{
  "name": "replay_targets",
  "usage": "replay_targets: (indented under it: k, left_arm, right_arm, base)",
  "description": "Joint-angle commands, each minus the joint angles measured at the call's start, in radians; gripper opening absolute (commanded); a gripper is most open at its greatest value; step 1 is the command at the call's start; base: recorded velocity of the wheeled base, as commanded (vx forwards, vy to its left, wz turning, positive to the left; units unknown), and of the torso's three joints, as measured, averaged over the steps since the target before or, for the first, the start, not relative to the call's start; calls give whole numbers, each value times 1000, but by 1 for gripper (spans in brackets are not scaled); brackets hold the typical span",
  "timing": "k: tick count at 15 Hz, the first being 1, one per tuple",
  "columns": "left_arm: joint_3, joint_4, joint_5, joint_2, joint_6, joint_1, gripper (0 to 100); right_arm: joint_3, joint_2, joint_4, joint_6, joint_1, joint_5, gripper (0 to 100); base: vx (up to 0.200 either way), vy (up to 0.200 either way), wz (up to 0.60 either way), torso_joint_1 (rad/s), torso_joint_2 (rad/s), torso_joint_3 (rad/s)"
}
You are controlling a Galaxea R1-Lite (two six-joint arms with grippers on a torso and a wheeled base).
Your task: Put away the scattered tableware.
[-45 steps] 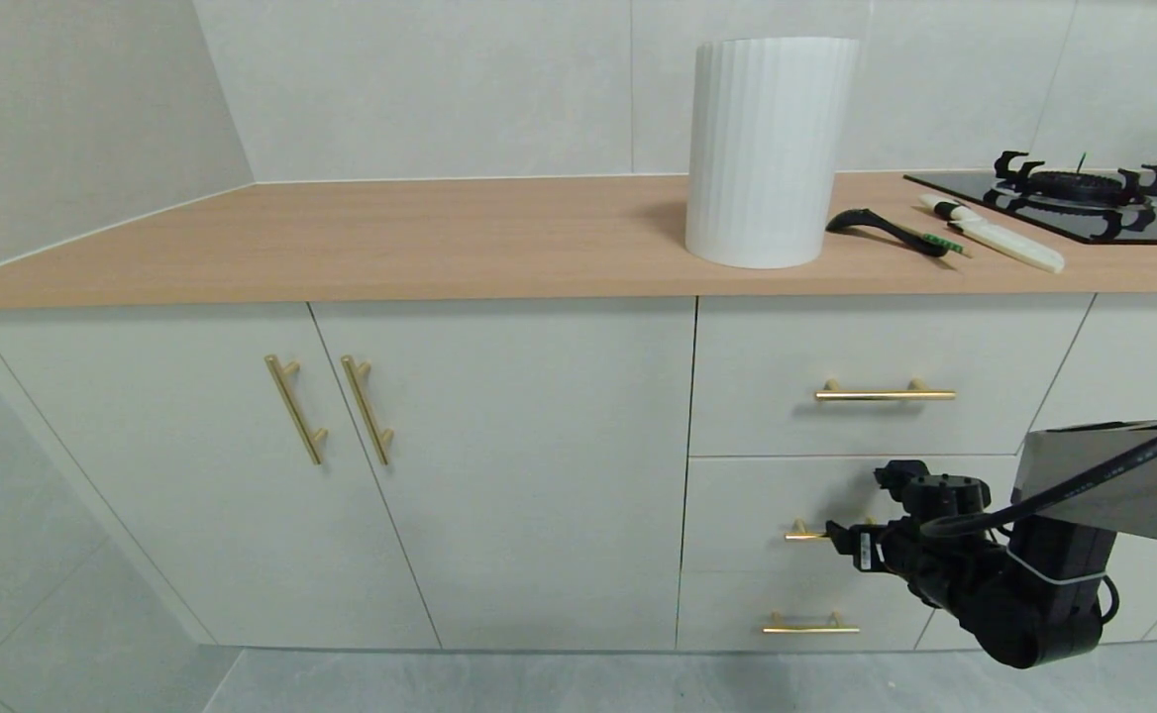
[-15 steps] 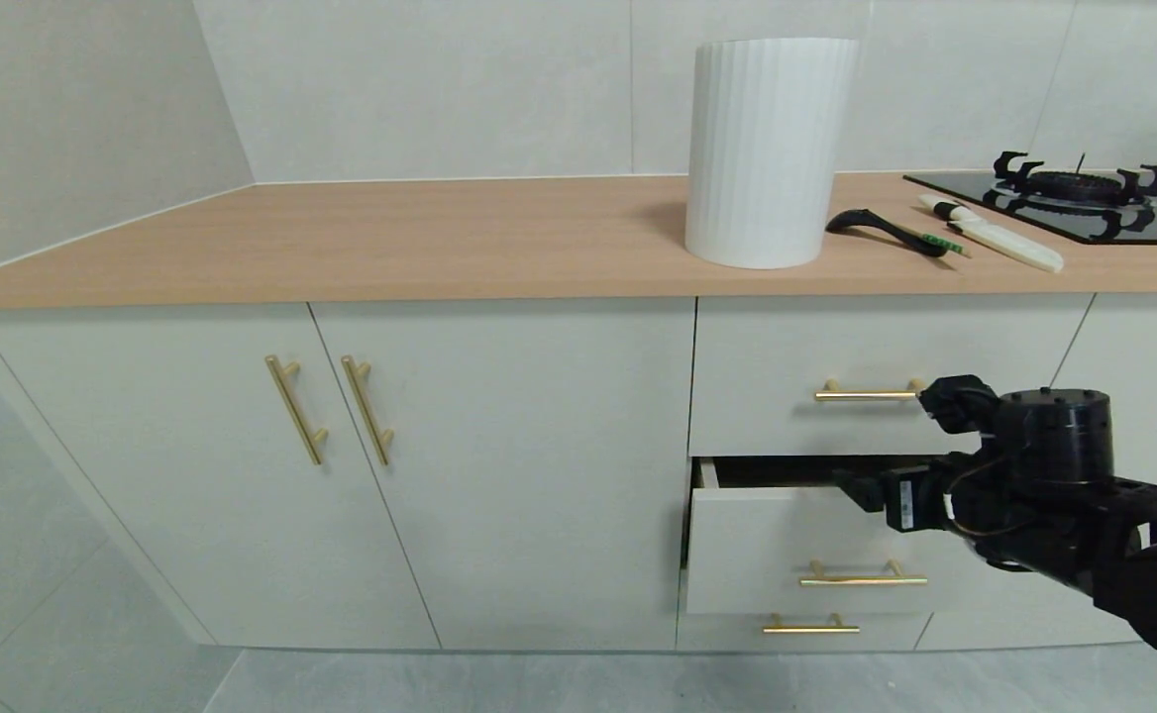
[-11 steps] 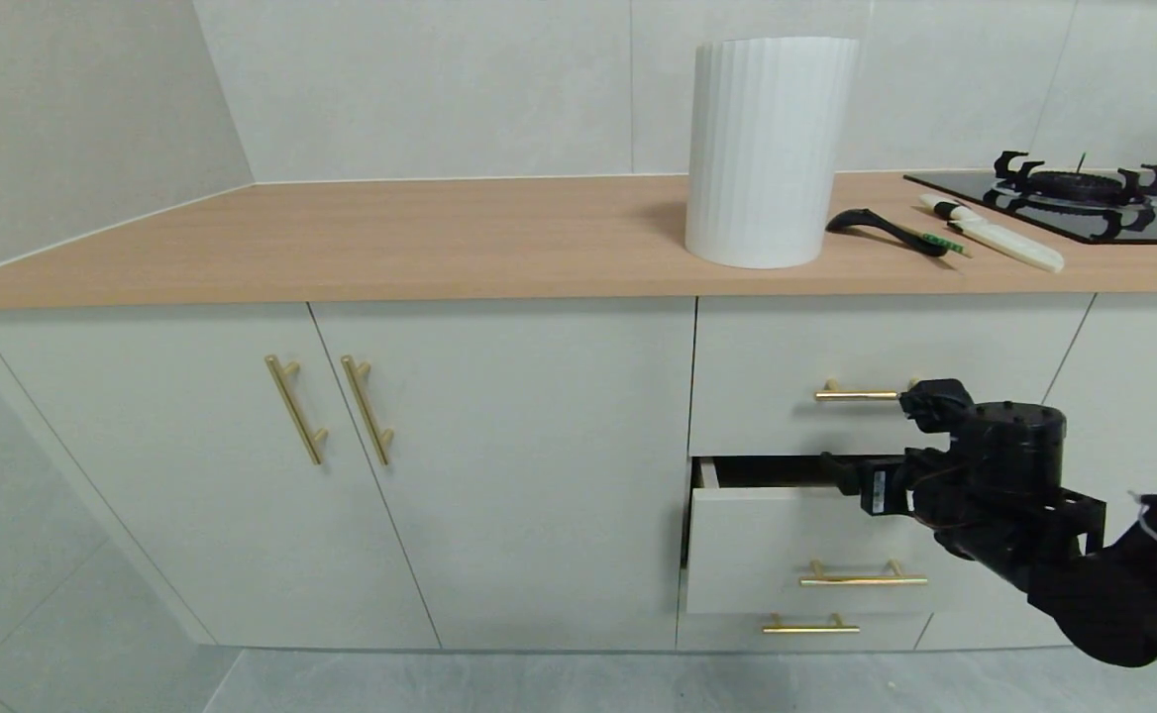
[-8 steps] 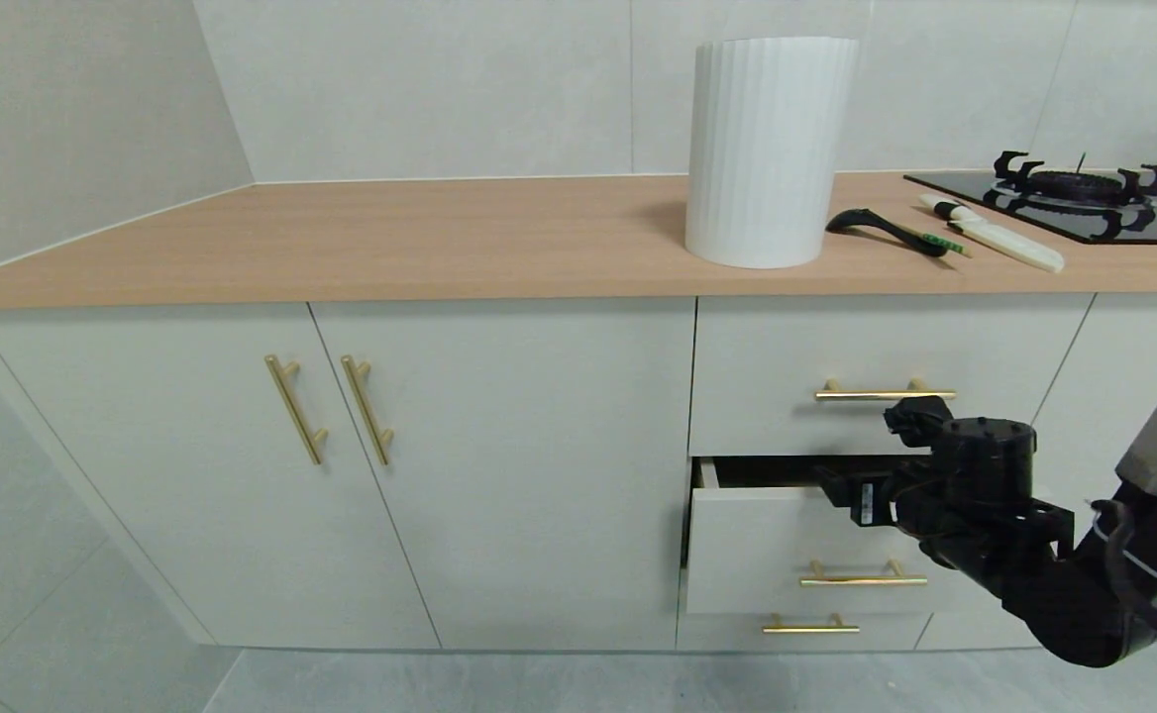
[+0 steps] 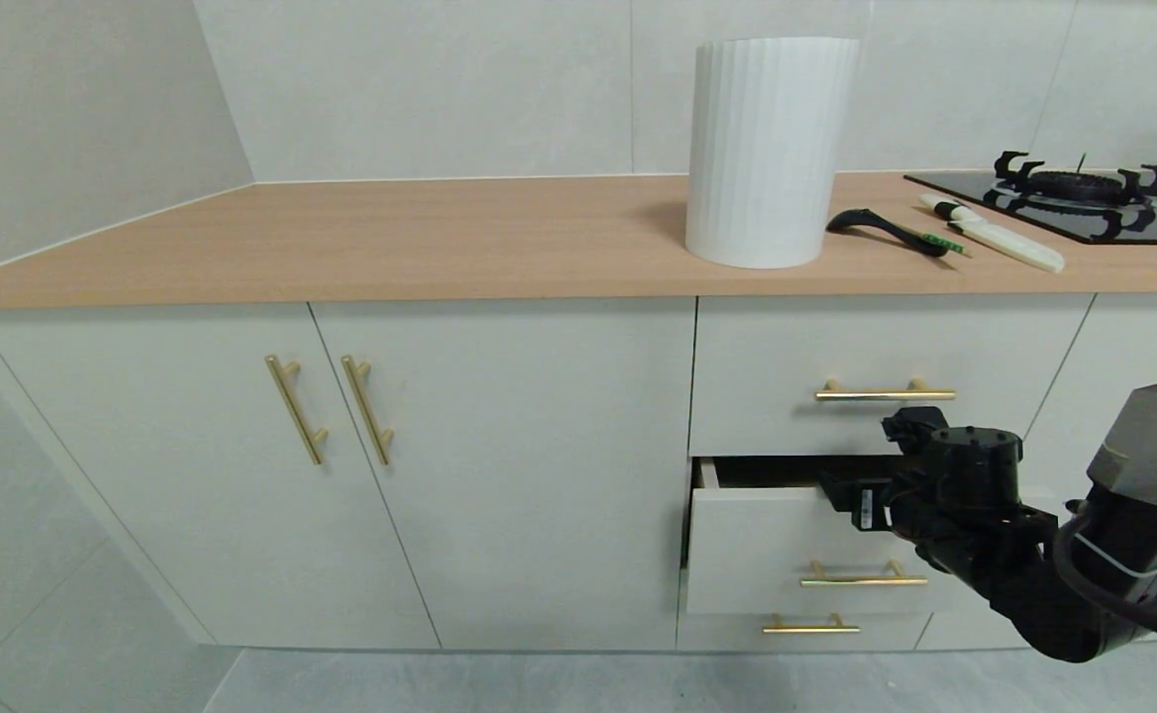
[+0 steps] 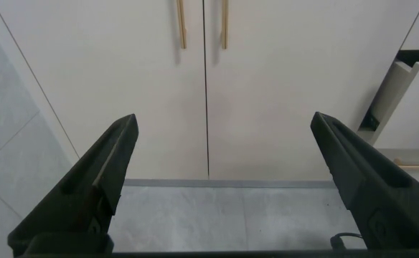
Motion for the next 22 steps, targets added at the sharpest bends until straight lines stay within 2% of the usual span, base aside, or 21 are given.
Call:
replay_targets:
  k: [1, 3, 6, 8, 13, 15, 22]
  left_arm:
    - [0, 0, 1, 2, 0, 0, 100]
    - [0, 0, 1, 2, 0, 0, 100]
    - [0, -2, 1, 2, -2, 0, 100]
    - [0, 0, 1, 2, 0, 0, 100]
    - [0, 0, 1, 2, 0, 0, 100]
    - [0, 0, 1, 2, 0, 0, 100]
    - [0, 0, 1, 2, 0, 0, 100]
  right_arm:
    - [18, -3, 8, -2, 3, 1, 100]
    - [23, -5, 11, -4, 3, 1, 100]
    - [26, -68, 117, -2, 5, 11, 100]
    - [32, -152, 226, -2, 17, 43, 100]
    - [9, -358, 637, -2, 28, 222, 100]
    - [-14, -388, 732, -4, 28, 225, 100]
    - [-23, -393, 830, -52, 29, 213, 100]
  base:
    - [0, 0, 0, 0, 0, 0]
    - [0, 0, 0, 0, 0, 0]
    - [0, 0, 0, 0, 0, 0]
    - [0, 0, 0, 0, 0, 0]
    - [0, 0, 0, 0, 0, 0]
    - [0, 0, 0, 0, 0, 0]
    - [0, 0, 0, 0, 0, 0]
